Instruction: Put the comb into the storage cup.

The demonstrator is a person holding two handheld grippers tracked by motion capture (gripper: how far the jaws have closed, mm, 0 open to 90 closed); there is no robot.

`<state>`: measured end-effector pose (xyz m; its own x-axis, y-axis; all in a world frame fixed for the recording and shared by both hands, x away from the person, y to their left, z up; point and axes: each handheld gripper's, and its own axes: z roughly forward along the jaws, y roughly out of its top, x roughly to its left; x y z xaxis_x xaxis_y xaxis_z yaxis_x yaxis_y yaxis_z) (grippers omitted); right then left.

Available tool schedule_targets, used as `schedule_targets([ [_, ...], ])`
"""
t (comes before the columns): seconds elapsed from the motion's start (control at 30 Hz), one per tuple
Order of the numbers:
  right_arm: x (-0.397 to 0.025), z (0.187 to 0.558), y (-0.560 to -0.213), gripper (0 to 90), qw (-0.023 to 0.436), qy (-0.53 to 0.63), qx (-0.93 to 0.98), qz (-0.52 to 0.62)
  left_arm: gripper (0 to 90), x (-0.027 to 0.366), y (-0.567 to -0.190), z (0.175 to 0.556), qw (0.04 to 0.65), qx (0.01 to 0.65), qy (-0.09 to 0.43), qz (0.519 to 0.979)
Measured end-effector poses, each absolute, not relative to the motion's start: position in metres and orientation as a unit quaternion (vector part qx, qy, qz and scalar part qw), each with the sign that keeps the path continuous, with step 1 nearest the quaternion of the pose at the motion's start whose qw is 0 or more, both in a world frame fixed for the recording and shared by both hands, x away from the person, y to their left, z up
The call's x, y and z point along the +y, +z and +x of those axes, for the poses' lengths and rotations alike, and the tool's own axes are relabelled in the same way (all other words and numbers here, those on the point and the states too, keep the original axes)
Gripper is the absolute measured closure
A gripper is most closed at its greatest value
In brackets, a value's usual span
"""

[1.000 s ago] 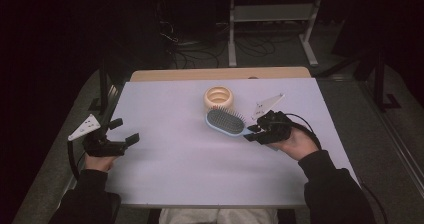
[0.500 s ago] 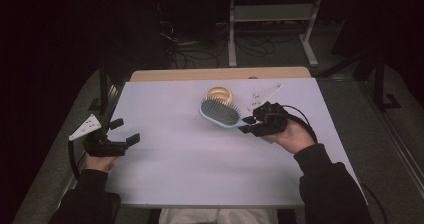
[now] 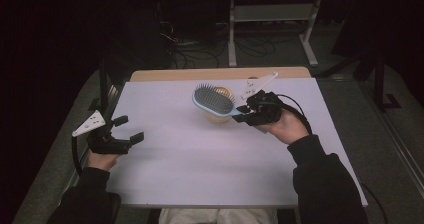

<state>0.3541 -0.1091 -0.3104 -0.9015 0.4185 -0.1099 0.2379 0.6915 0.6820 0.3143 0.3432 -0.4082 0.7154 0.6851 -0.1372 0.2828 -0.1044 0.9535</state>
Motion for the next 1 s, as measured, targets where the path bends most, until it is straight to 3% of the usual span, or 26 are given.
schedule_targets([
  [0.6,-0.096,0.361,-0.299,68.2,0.140,0.360,0.905,0.178,0.0,0.316,-0.377,0.330,0.587,0.301,0.160,0.734],
  [1.0,-0.093,0.367,-0.300,68.2,0.153,0.362,0.900,0.187,0.0,0.291,-0.364,0.345,0.620,0.299,0.135,0.712],
])
